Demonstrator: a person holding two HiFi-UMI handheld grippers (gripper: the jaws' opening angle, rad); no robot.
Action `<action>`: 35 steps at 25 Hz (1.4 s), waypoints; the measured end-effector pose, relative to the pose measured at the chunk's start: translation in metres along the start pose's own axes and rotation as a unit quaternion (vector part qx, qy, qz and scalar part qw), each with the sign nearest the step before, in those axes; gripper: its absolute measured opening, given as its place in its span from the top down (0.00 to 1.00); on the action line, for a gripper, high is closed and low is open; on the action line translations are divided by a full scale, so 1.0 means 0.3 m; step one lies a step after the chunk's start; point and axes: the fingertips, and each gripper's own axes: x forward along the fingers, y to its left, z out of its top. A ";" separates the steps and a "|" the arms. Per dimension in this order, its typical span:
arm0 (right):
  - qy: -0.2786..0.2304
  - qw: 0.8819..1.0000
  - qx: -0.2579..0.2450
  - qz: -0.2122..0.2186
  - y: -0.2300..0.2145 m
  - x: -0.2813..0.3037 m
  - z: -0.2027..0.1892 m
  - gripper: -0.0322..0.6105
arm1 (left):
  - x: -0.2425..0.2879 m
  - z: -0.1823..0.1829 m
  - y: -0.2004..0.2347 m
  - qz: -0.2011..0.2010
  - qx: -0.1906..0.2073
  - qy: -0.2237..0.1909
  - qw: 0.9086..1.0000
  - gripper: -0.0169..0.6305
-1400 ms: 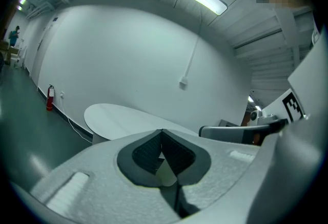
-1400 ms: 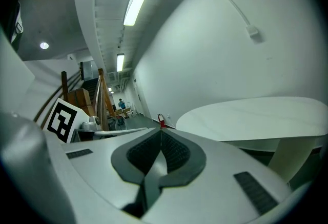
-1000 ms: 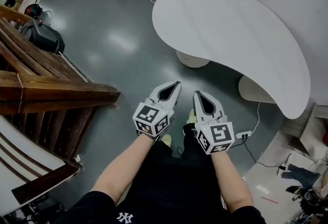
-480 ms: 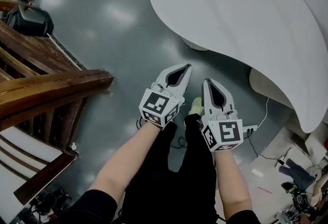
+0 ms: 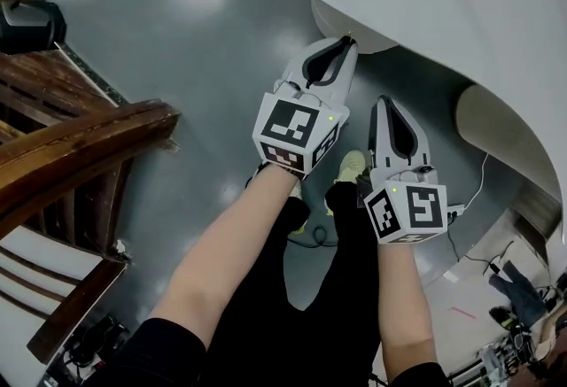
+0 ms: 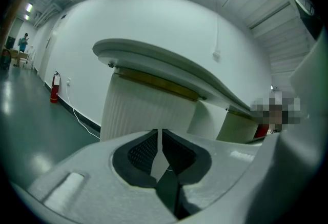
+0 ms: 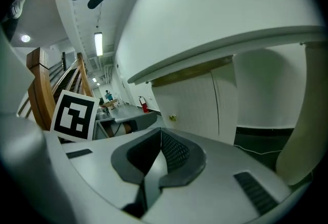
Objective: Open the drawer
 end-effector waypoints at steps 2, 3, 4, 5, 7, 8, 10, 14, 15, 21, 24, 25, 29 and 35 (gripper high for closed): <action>-0.002 1.000 0.005 -0.005 -0.012 0.030 -0.043 0.93 | 0.028 -0.033 0.022 -0.001 0.001 -0.003 1.000 0.91; -0.004 1.000 0.008 -0.006 -0.015 0.042 -0.058 0.93 | 0.041 -0.048 0.030 -0.001 0.002 -0.003 1.000 0.86; -0.006 1.000 0.010 -0.007 -0.017 0.053 -0.068 0.93 | 0.055 -0.059 0.035 0.000 0.004 -0.004 1.000 0.82; -0.008 1.000 0.011 -0.009 -0.019 0.061 -0.072 0.93 | 0.069 -0.064 0.039 0.001 0.007 -0.006 1.000 0.80; -0.014 1.000 0.012 -0.010 -0.017 0.071 -0.071 0.93 | 0.093 -0.060 0.045 0.005 0.016 -0.012 1.000 0.75; -0.016 1.000 0.011 -0.009 -0.015 0.074 -0.071 0.93 | 0.104 -0.056 0.048 0.007 0.021 -0.014 1.000 0.73; -0.019 1.000 0.009 -0.006 -0.015 0.078 -0.076 0.93 | 0.129 -0.050 0.053 0.010 0.032 -0.015 0.999 0.72; -0.019 1.000 0.005 -0.008 -0.035 0.071 -0.091 0.93 | 0.185 -0.061 0.040 0.011 0.045 0.000 0.999 0.72; -0.018 1.000 0.005 -0.009 -0.040 0.067 -0.096 0.93 | 0.193 -0.065 0.040 0.014 0.046 0.002 0.999 0.72; -0.015 1.000 0.006 -0.014 -0.065 0.055 -0.112 0.93 | 0.196 -0.061 0.059 0.039 0.053 -0.001 0.998 0.78; -0.010 1.000 0.011 -0.023 -0.076 0.047 -0.125 0.93 | 0.190 -0.066 0.054 0.036 0.055 -0.001 0.998 0.80; -0.009 1.000 0.011 -0.024 -0.077 0.046 -0.128 0.93 | 0.188 -0.066 0.054 0.035 0.054 0.000 0.998 0.80; -0.005 1.000 0.011 -0.027 -0.090 0.041 -0.147 0.93 | 0.177 -0.067 0.051 0.028 0.050 0.003 0.998 0.81; 0.013 0.999 0.018 -0.034 -0.128 0.062 -0.212 0.93 | 0.178 -0.071 0.054 0.021 0.041 0.005 0.999 0.81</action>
